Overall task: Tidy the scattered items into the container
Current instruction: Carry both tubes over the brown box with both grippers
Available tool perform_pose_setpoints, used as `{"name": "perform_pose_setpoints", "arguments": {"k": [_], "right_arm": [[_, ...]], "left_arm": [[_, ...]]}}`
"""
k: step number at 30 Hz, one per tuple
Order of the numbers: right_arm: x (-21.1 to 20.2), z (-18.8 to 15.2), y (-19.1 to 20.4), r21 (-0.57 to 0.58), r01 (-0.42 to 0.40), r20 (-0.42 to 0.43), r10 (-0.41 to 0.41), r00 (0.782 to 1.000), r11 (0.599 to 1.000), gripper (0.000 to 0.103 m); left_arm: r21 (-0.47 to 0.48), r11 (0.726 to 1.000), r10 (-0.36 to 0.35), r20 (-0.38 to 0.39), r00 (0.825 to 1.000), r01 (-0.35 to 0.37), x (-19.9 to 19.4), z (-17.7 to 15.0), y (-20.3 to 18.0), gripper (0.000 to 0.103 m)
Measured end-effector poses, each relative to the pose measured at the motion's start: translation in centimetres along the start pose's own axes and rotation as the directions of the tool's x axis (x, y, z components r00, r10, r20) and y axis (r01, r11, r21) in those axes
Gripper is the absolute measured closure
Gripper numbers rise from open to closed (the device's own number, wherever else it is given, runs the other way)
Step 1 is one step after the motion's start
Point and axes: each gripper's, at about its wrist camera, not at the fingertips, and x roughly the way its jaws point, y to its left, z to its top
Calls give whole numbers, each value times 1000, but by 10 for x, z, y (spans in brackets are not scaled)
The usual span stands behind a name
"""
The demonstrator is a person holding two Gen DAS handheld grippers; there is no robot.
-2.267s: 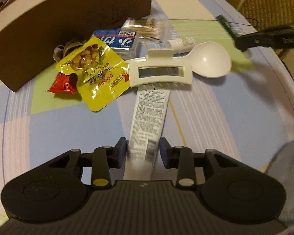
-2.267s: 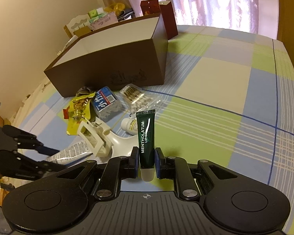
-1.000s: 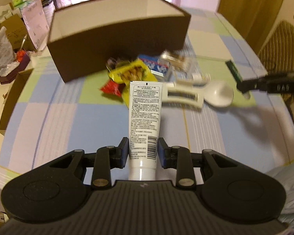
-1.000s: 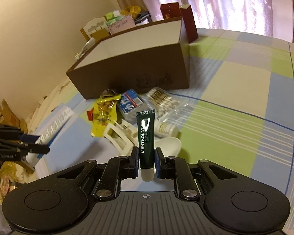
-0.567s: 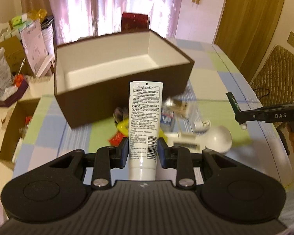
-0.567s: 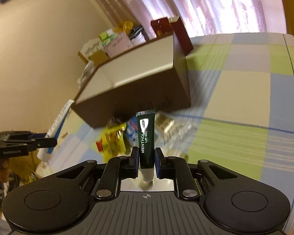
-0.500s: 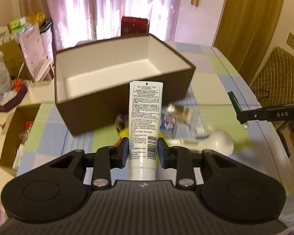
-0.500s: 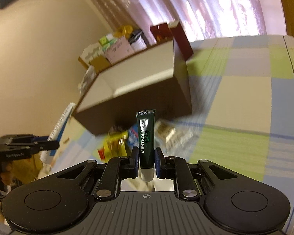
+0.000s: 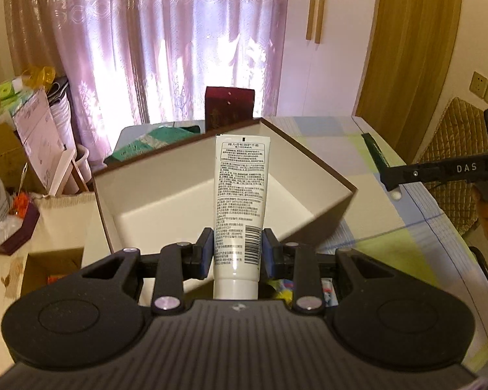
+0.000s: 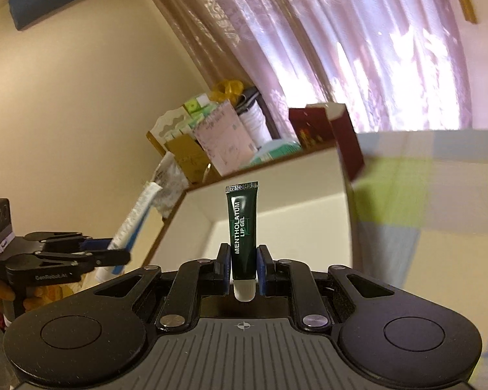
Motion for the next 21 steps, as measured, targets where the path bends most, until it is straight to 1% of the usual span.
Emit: {"name": "perform_pose_setpoints", "arguments": {"k": [3, 7, 13, 16, 21], "right_arm": [[28, 12, 5, -4, 16, -14, -16, 1000, 1000, 84], [65, 21, 7, -13, 42, -49, -43, 998, 999, 84], [106, 26, -1, -29, 105, -122, -108, 987, 994, 84], [123, 26, -8, -49, 140, -179, -146, 973, 989, 84], [156, 25, -18, -115, 181, -287, -207, 935, 977, 84]], "left_arm": [[-2, 1000, -7, -11, 1000, 7, 15, 13, 14, 77], [-4, 1000, -20, -44, 999, 20, 41, 24, 30, 77], [11, 999, -40, -107, 993, 41, 76, 29, 41, 77], [14, 998, -51, -139, 989, 54, 93, 29, 45, 77], [25, 998, -47, -218, 975, 54, 127, 29, 49, 77]]}}
